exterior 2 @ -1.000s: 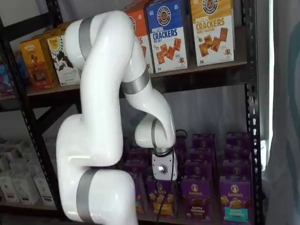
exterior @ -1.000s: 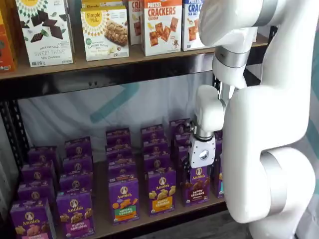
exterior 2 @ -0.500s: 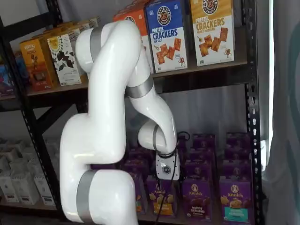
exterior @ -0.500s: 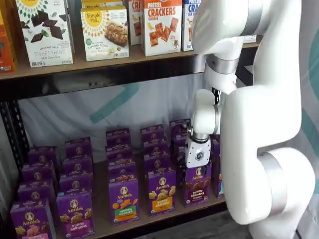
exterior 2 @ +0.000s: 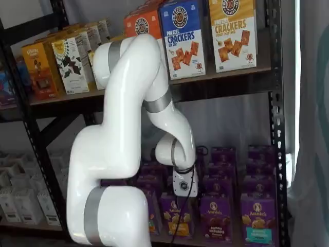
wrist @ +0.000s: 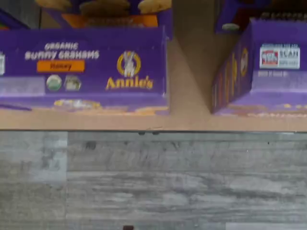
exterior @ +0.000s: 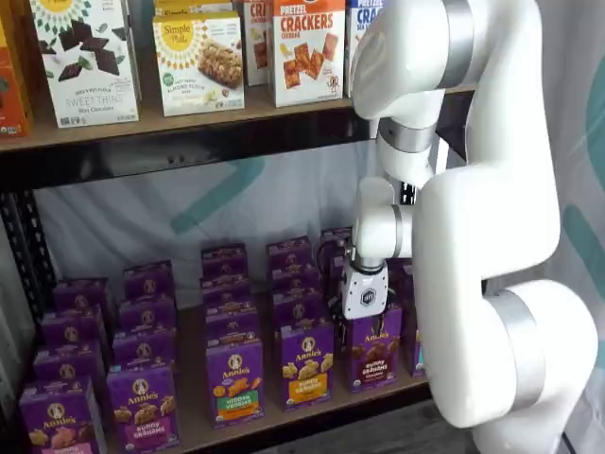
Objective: Pick up the purple box with a brown patch in the center, on the bottom shelf, the fifth box from the left
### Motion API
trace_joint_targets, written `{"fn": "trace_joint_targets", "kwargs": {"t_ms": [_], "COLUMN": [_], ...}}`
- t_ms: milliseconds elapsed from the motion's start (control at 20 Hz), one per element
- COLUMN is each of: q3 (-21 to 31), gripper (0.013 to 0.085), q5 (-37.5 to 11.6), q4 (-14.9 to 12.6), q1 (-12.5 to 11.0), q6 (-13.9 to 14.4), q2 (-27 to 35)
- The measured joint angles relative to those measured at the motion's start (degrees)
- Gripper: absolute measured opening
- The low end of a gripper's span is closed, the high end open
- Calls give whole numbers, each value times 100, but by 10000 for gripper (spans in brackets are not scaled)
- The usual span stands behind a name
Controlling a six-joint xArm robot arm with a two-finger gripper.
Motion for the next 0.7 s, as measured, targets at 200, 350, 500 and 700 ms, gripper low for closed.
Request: {"fn": "trace_joint_targets", "kwargs": {"t_ms": [200,350,500,700], "q3": [-413,-748,-986,-1259], "gripper": [850,850,850,850], "q5": [119,262,355,456], "q4": [-442,-753,-716,-835], "q1": [-116,-214,-299,-452], "q6": [322,525,405,371], "q2": [294,510,649,789]}}
